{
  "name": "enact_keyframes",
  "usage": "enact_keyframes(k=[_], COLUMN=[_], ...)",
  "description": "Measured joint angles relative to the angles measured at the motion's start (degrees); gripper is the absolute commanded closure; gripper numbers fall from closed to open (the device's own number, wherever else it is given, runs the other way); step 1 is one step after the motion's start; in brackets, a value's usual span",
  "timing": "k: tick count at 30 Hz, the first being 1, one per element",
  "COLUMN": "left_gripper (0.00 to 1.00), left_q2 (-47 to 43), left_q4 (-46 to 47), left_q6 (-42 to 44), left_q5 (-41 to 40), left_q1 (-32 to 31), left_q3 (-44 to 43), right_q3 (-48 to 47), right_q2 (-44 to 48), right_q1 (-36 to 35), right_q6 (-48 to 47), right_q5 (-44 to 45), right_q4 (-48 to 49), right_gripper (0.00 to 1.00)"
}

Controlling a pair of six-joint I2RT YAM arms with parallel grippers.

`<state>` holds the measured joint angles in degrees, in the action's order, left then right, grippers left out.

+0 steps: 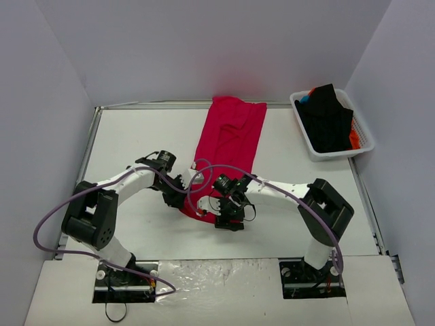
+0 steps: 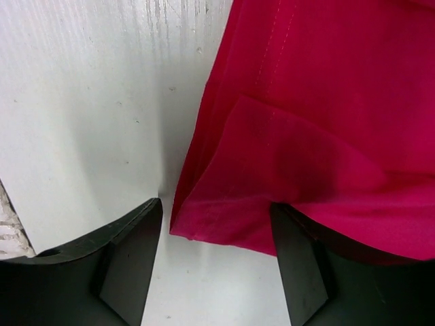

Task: Fold and stack the t-shirts
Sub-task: Grab the bottom of the folded rectangular tshirt with both arms

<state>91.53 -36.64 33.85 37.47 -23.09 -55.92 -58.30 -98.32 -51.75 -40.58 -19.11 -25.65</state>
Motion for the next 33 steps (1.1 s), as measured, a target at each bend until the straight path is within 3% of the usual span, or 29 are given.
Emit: enact_keyframes(k=[4, 7, 11, 14, 20, 25, 33], left_gripper=[0.98, 0.98, 0.98, 0.98, 0.98, 0.98, 0.98], left_q2=[0.39, 0.66, 0.66, 0.66, 0.66, 0.63, 0.66], left_q4=[0.04, 0.04, 0.07, 0.02, -1.29, -4.28, -16.92], left_q6=[0.0, 0.0, 0.0, -0.02, 0.22, 1.14, 8.07], left_q5=[0.0, -0.04, -0.02, 0.02, 0.09, 1.36, 4.63], left_q1=[0.07, 0.28, 0.35, 0.42, 0.68, 0.68, -0.2], left_q3=[0.0, 0.0, 0.0, 0.0, -0.5, -4.17, -9.29], right_q3=[-0.42, -0.72, -0.76, -0.76, -0.2, -0.2, -0.76], right_q2=[-0.76, -1.14, -1.42, -1.4, -0.09, 3.3, 7.82], right_q1=[-0.72, -1.14, -1.51, -1.51, 1.31, 10.43, 15.78], right_q6=[0.17, 0.39, 0.37, 0.42, -0.7, -3.48, -5.75], right_q5=[1.55, 2.84, 5.01, 5.68, 5.09, 2.43, -2.38], right_q4=[0.0, 0.11, 1.11, 1.36, -0.55, -5.4, -13.81], right_gripper=[0.43, 0.52, 0.86, 1.0, 1.0, 1.0, 1.0])
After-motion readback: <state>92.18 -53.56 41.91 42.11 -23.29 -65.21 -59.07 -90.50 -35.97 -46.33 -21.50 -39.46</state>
